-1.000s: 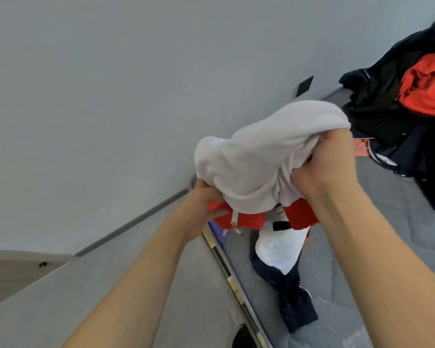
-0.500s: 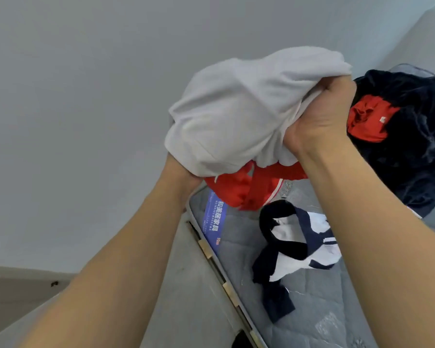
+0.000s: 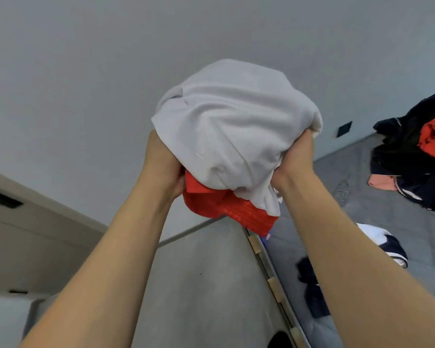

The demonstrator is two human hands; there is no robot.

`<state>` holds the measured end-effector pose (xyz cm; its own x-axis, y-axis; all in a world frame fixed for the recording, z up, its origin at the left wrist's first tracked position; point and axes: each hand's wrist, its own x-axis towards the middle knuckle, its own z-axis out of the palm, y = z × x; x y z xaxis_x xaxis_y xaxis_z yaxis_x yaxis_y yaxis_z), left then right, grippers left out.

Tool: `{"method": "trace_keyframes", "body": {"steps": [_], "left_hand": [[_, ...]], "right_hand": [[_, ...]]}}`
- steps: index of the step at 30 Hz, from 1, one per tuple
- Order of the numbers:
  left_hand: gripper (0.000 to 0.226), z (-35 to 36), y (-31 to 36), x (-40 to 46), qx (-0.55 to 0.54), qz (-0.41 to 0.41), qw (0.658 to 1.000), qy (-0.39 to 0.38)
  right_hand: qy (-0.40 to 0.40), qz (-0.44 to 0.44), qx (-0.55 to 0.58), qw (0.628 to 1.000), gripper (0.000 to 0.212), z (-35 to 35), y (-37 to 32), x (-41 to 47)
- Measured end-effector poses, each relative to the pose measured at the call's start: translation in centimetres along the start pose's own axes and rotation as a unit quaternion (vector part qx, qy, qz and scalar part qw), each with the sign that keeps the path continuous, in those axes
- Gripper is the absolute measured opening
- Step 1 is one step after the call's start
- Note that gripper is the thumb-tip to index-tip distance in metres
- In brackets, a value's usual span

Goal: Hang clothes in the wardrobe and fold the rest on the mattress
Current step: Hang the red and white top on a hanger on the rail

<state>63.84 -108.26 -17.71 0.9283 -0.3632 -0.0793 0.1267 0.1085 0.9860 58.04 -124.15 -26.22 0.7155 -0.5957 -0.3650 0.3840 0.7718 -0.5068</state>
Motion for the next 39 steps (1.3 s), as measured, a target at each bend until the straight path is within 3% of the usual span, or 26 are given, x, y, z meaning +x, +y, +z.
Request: {"method": "trace_keyframes", "body": {"steps": [3,5,6,9,11,13,14,16,17,18,19,20,21,22,24,27,29,31,33,34,36,37,39], "left_hand": [[0.027,-4.2,2.5,-3.1,0.192,0.004,0.978,0.086],[0.041,-7.5,3.9,-5.3,0.315,-0.022,0.934,0.165],[0.042,-9.3,4.5,-7.0,0.367,-0.039,0.916,0.157],[0.02,-14.3,5.5,-13.7,0.379,-0.103,0.913,0.113],[0.017,-17.2,6.5,-18.0,0.396,-0.096,0.904,0.133],[0.017,-19.9,7.4,-21.8,0.407,-0.127,0.893,0.148],[0.017,-21.0,8.0,-23.5,0.404,-0.147,0.887,0.166],[0.013,-23.1,8.8,-26.9,0.392,-0.18,0.88,0.197],[0.011,-24.0,9.0,-28.6,0.381,-0.191,0.881,0.207],[0.008,-24.7,9.1,-30.4,0.371,-0.199,0.882,0.21],[0.005,-25.4,9.2,-32.1,0.362,-0.204,0.884,0.215],[0.011,-26.0,9.4,-33.9,0.355,-0.21,0.884,0.222],[0.023,-26.5,9.7,-35.8,0.343,-0.217,0.885,0.228],[0.035,-27.3,10.1,-37.9,0.333,-0.222,0.886,0.234],[0.039,-29.1,11.1,-42.7,0.353,-0.227,0.875,0.24],[0.036,-31.6,12.5,-51.2,0.385,-0.237,0.858,0.246],[0.038,-32.5,12.9,-56.7,0.397,-0.232,0.849,0.261],[0.028,-32.8,12.8,-62.0,0.45,-0.213,0.826,0.264],[0.017,-33.1,12.5,-67.0,0.532,-0.188,0.783,0.261],[0.016,-33.2,12.4,-69.4,0.568,-0.17,0.761,0.264],[0.014,-33.3,12.4,-73.8,0.615,-0.123,0.725,0.285],[0.012,-33.6,12.4,-75.8,0.635,-0.096,0.706,0.298],[0.013,-34.2,12.3,-79.5,0.671,-0.045,0.663,0.329]], "right_hand": [[-0.033,0.094,-0.049,0.994,0.039,1.4,3.5,-2.4],[-0.053,0.146,-0.075,0.985,0.039,1.7,6.3,-4.1],[-0.057,0.171,-0.093,0.979,0.041,1.7,7.7,-5.3],[-0.078,0.267,-0.198,0.94,0.05,1.4,11.9,-9.0],[-0.074,0.306,-0.323,0.892,0.052,1.6,14.0,-11.8],[-0.054,0.255,-0.415,0.872,0.05,2.2,15.8,-14.7],[-0.059,0.166,-0.443,0.879,0.053,2.7,16.5,-16.3],[-0.204,0.064,-0.433,0.876,0.072,3.8,17.4,-20.4],[-0.329,0.081,-0.414,0.845,0.084,4.3,18.1,-22.6],[-0.458,0.127,-0.427,0.769,0.093,4.8,18.9,-24.8],[-0.559,0.163,-0.468,0.665,0.099,5.3,19.9,-27.1],[-0.617,0.166,-0.525,0.562,0.102,5.7,21.0,-29.0],[-0.64,0.147,-0.565,0.5,0.095,6.2,22.1,-30.8],[-0.643,0.11,-0.583,0.485,0.07,6.4,23.6,-32.3],[-0.611,0.047,-0.593,0.522,0.009,6.4,26.1,-35.6],[-0.561,0.111,-0.565,0.595,0.007,5.7,28.9,-40.4],[-0.553,0.129,-0.58,0.584,0.013,5.6,30.5,-44.2],[-0.572,0.079,-0.638,0.509,0.017,5.6,31.6,-48.2],[-0.607,0.015,-0.68,0.411,0.019,5.3,31.9,-52.3],[-0.642,0.021,-0.666,0.379,0.028,5.1,31.8,-54.4],[-0.739,0.127,-0.574,0.331,0.063,4.5,30.8,-59.2],[-0.779,0.19,-0.526,0.284,0.074,4.3,30.2,-62.1],[-0.831,0.224,-0.479,0.174,0.068,3.5,29.8,-67.9]]}}
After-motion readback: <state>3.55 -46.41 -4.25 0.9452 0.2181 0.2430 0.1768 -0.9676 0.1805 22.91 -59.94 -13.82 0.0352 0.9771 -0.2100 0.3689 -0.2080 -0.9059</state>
